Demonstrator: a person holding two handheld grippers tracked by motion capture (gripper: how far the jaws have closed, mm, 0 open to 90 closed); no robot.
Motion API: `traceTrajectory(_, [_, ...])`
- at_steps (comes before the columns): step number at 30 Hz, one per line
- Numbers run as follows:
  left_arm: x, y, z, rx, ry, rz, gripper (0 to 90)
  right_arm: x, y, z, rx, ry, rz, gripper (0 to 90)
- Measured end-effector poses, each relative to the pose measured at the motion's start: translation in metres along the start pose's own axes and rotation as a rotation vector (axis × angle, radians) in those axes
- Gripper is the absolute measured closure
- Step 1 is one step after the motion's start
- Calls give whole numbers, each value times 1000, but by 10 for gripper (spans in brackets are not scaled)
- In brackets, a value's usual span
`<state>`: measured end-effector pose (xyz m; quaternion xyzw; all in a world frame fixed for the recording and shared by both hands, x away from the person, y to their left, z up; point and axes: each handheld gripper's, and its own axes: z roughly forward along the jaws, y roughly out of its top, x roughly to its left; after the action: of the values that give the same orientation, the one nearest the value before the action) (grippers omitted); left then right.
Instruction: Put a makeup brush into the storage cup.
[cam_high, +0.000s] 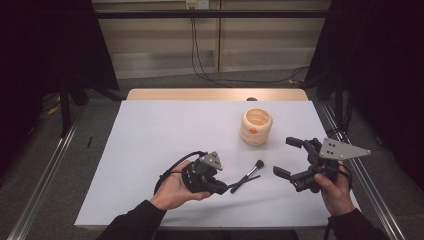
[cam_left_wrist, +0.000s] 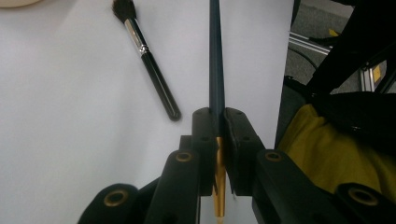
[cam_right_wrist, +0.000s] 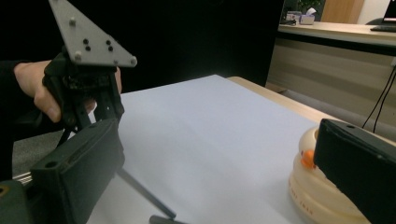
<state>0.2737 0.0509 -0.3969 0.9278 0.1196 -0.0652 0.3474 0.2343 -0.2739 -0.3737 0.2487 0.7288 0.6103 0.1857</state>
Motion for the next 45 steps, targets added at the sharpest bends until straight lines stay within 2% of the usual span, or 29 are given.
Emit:
traceTrajectory(4, [1,0,1,10,-8,3,836,-3,15,13,11,25,-33,0])
traceTrajectory(5, [2,0,1,16,-10,13,836,-5,17,17,17,47,-36,0])
traceTrajectory(7, [2,0,1,19,-10,16,836,-7,19,26,27,52,-45,0])
traceTrajectory(8, [1,0,1,10,-10,2,836,-8,19,31,31,56,-47,1])
traceTrajectory(10, [3,0,0,20,-10,14,836,-10,19,40,54,71,-55,7])
traceTrajectory(11, [3,-1,0,8,-10,0,836,-9,20,44,67,78,-76,18])
traceTrajectory(13, [3,-1,0,12,-7,2,836,-7,24,51,101,85,-117,20])
traceTrajectory(15, [2,-1,0,16,-9,2,836,-5,27,57,124,125,-126,24])
traceTrajectory(18, [1,-1,1,17,-5,8,836,-2,27,65,165,149,-141,31])
traceTrajectory(22, [2,-1,2,21,-5,-2,836,2,20,70,234,165,-151,47])
traceTrajectory(24, [3,-2,3,20,-8,-6,836,2,18,72,277,142,-155,92])
traceTrajectory(26, [4,-1,3,27,-7,3,836,0,17,75,316,167,-121,93])
traceTrajectory(28, [4,-1,4,24,-8,-1,836,-2,15,77,340,199,-109,97])
traceTrajectory(34, [5,-2,3,26,-8,-5,836,4,11,81,434,214,-172,103])
traceTrajectory(36, [5,-2,3,38,-9,4,836,6,10,82,453,250,-169,176])
traceTrajectory(40, [4,-1,4,40,-9,4,836,12,10,84,493,292,-178,199])
traceTrajectory(42, [3,-1,4,35,-12,-5,836,15,10,85,524,290,-203,189])
traceTrajectory(44, [3,-1,4,35,-11,-4,836,17,10,85,547,301,-226,220])
traceTrajectory(45, [3,-1,4,40,-10,5,836,17,10,86,563,295,-234,192])
